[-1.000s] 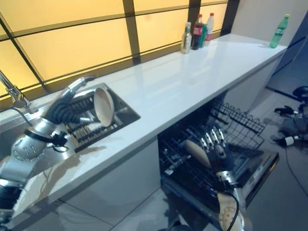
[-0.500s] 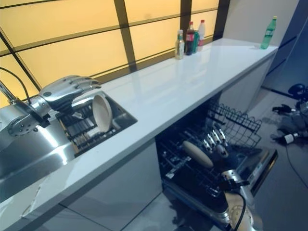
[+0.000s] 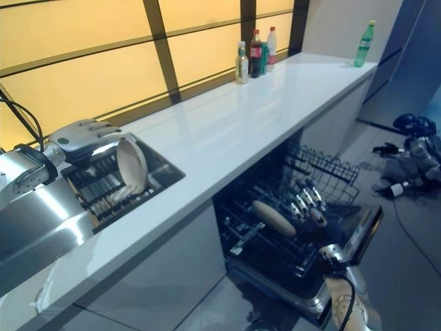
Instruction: Pick up plates and place into dishwasher.
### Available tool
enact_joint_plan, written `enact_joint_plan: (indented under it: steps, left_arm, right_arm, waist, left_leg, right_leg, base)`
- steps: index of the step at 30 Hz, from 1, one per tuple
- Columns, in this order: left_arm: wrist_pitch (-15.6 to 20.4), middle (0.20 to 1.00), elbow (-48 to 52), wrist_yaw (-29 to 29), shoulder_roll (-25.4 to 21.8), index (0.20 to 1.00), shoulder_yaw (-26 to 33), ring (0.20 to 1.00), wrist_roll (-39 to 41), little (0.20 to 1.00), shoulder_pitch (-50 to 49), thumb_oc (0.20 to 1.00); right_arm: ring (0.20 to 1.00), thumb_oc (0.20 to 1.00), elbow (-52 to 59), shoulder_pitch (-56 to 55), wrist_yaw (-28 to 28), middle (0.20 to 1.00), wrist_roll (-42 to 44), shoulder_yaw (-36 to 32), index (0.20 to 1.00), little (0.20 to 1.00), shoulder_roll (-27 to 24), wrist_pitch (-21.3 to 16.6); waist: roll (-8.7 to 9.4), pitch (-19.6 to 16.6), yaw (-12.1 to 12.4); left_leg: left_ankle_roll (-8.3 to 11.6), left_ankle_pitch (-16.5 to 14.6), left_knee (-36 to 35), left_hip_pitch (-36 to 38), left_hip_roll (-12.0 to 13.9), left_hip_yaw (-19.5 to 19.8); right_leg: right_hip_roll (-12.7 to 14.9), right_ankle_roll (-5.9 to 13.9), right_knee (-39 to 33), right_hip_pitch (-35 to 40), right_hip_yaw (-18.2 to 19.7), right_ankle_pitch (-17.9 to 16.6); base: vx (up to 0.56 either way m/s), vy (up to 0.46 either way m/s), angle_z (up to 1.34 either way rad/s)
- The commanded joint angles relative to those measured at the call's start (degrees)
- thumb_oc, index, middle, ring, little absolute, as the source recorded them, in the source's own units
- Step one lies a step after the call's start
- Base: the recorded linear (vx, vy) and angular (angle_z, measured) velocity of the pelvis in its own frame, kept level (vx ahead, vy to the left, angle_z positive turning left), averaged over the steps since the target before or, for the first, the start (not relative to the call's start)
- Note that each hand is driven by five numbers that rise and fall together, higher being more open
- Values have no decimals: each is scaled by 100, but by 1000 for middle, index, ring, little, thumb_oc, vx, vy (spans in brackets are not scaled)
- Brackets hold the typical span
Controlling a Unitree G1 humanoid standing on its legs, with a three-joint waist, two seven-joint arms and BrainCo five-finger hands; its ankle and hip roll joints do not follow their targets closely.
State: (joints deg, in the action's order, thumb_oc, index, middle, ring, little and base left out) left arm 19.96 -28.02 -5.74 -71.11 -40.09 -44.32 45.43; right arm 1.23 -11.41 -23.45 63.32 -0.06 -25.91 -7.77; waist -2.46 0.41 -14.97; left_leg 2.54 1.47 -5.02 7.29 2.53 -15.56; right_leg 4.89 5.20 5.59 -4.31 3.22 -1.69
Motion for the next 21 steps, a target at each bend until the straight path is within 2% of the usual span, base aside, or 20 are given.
enact_joint_plan:
  steps: [1, 5, 11, 16, 21]
  left_arm:
    - [-301, 1000, -225, -394, -261, 1000, 163, 1000, -142, 1000, 461, 1000]
    - [-262, 1000, -340, -782, -183, 1000, 279, 1000, -333, 1000, 268, 1000]
    - [-246, 1000, -646, -966, -69, 1000, 462, 1000, -786, 1000, -112, 1000]
    - [-430, 1000, -765, -1195, -33, 1000, 575, 1000, -1276, 1000, -386, 1000]
    - [-637, 1000, -717, -1249, 81, 1000, 644, 1000, -1177, 1000, -665, 1000]
  right_arm:
    - [1000, 1000, 345, 192, -159, 1000, 289, -184, 1000, 1000, -246, -80]
    - [1000, 1000, 317, 130, -143, 1000, 290, -271, 1000, 1000, -269, -82]
    - [1000, 1000, 333, 59, -170, 1000, 304, -480, 1000, 1000, -333, -16]
    - [1000, 1000, 337, -88, -238, 1000, 315, -522, 1000, 1000, -366, 13]
    - [1000, 1000, 360, -176, -247, 1000, 440, -544, 1000, 1000, -480, 51]
  waist:
    - [68, 98, -132]
    - [61, 74, -161]
    - [36, 74, -224]
    - [31, 67, -264]
    - [40, 92, -279]
  left_leg:
    - [-554, -342, 380, -301, -295, 166]
    - [-522, -309, 326, -300, -253, 145]
    - [-463, -280, 314, -273, -180, 149]
    - [-406, -254, 349, -255, -91, 86]
    - [-357, -223, 410, -295, -31, 139]
  right_leg:
    - [-202, 226, 314, -147, 71, -222]
    - [-245, 186, 237, -120, 63, -166]
    - [-292, 121, 172, -52, 30, -88]
    - [-332, 78, 121, 10, -24, -17]
    - [-381, 22, 86, 52, -27, 56]
  base:
    - [73, -35, -2]
    - [75, -42, -2]
    - [64, -37, -1]
    - [69, -43, -4]
    - [59, -31, -5]
